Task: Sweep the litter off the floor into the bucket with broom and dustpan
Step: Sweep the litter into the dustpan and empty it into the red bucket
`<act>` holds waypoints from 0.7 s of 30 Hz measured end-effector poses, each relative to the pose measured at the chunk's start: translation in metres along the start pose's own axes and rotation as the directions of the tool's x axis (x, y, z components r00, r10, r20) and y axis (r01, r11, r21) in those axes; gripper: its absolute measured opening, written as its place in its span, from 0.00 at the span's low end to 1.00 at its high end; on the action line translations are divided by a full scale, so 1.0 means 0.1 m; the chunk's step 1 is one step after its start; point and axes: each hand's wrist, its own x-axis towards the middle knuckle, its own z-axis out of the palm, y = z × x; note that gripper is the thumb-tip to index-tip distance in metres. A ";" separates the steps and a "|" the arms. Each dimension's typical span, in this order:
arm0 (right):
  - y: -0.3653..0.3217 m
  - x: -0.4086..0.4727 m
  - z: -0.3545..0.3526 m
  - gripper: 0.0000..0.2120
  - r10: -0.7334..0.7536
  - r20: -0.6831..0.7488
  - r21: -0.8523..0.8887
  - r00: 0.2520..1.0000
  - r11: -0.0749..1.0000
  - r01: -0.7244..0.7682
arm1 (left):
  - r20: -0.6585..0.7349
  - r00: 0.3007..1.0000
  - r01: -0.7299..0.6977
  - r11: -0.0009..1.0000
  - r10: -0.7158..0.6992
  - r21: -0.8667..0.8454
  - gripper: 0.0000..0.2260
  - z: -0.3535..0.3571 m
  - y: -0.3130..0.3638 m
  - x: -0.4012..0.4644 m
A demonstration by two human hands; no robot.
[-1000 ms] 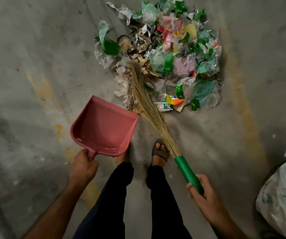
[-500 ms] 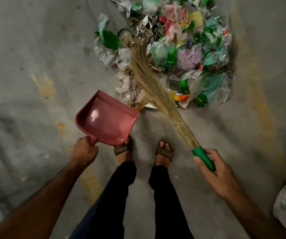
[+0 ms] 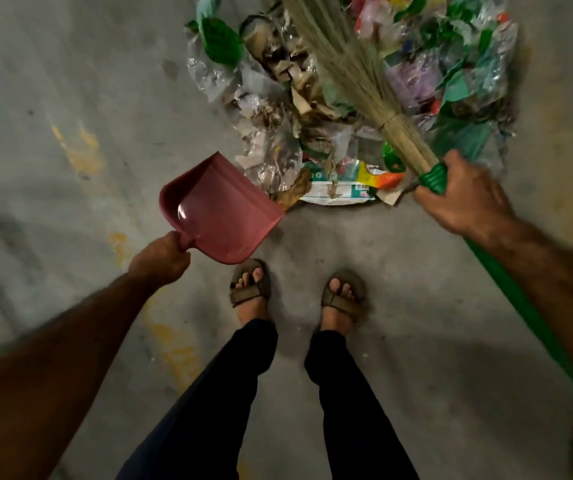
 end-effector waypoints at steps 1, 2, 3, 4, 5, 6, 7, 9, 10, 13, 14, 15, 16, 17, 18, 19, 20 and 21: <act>0.00 0.08 0.00 0.21 0.017 0.002 -0.012 1.000 1.000 -0.017 | -0.018 1.000 -0.013 1.000 0.013 0.025 0.18 0.01 0.00 0.06; 0.00 0.15 0.02 0.21 0.033 -0.002 -0.024 0.999 0.999 -0.033 | -0.045 0.999 -0.007 0.999 0.009 0.049 0.18 0.02 -0.02 0.11; 0.00 0.20 0.04 0.22 0.039 -0.011 -0.036 0.999 0.999 -0.039 | -0.083 0.997 0.008 0.998 -0.003 0.066 0.18 0.03 -0.04 0.17; 0.00 0.25 0.05 0.22 0.038 -0.019 -0.047 0.999 0.998 -0.038 | -0.123 0.992 0.032 0.997 -0.024 0.069 0.19 0.03 -0.05 0.21; -0.01 0.29 0.07 0.23 0.032 -0.027 -0.059 0.999 0.998 -0.034 | -0.156 0.987 0.052 0.997 -0.041 0.063 0.19 0.03 -0.07 0.27; -0.01 0.34 0.09 0.23 0.024 -0.035 -0.075 0.999 0.997 -0.026 | -0.171 0.984 0.064 0.996 -0.054 0.056 0.19 0.02 -0.07 0.32; -0.02 0.39 0.12 0.23 0.015 -0.041 -0.104 0.999 0.994 -0.020 | -0.176 0.983 0.064 0.997 -0.054 0.053 0.18 0.00 -0.07 0.38; -0.03 0.52 0.20 0.23 0.014 -0.054 -0.182 0.998 0.983 -0.024 | -0.155 0.988 0.038 0.997 -0.027 0.069 0.18 -0.07 -0.09 0.55; -0.04 0.58 0.25 0.23 0.020 -0.057 -0.218 0.998 0.975 -0.032 | -0.130 0.991 0.031 0.996 -0.020 0.086 0.18 -0.11 -0.09 0.64; -0.02 0.74 0.41 0.22 0.059 0.002 -0.332 0.998 0.942 -0.055 | -0.048 0.998 -0.029 0.990 0.036 0.139 0.18 -0.17 0.02 0.94; 0.01 0.77 0.46 0.21 0.073 0.031 -0.368 0.997 0.928 -0.056 | -0.026 0.998 -0.050 0.986 0.055 0.158 0.18 -0.17 0.10 1.02; 0.03 0.78 0.51 0.20 0.077 0.049 -0.393 0.996 0.918 -0.052 | -0.018 0.997 -0.069 0.982 0.074 0.178 0.18 -0.17 0.18 1.09; 0.07 0.78 0.55 0.19 0.069 0.057 -0.408 0.996 0.912 -0.040 | -0.020 0.996 -0.078 0.978 0.084 0.194 0.18 -0.17 0.26 1.14; 0.11 0.77 0.59 0.18 0.053 0.059 -0.418 0.997 0.908 -0.024 | -0.031 0.995 -0.089 0.975 0.098 0.204 0.18 -0.15 0.33 1.18; 0.16 0.74 0.61 0.18 0.038 0.061 -0.427 0.997 0.904 -0.008 | -0.028 0.995 -0.091 0.975 0.099 0.204 0.18 -0.13 0.38 1.21; 0.21 0.70 0.64 0.18 0.024 0.066 -0.440 0.998 0.898 0.008 | -0.027 0.994 -0.098 0.975 0.105 0.197 0.18 -0.11 0.43 1.22; 0.25 0.64 0.66 0.18 0.011 0.079 -0.454 0.997 0.891 0.026 | -0.022 0.995 -0.095 0.979 0.100 0.182 0.18 -0.08 0.45 1.23; 0.30 0.58 0.69 0.18 -0.001 0.103 -0.464 0.995 0.884 0.049 | -0.029 0.995 -0.093 0.982 0.099 0.167 0.18 -0.05 0.47 1.23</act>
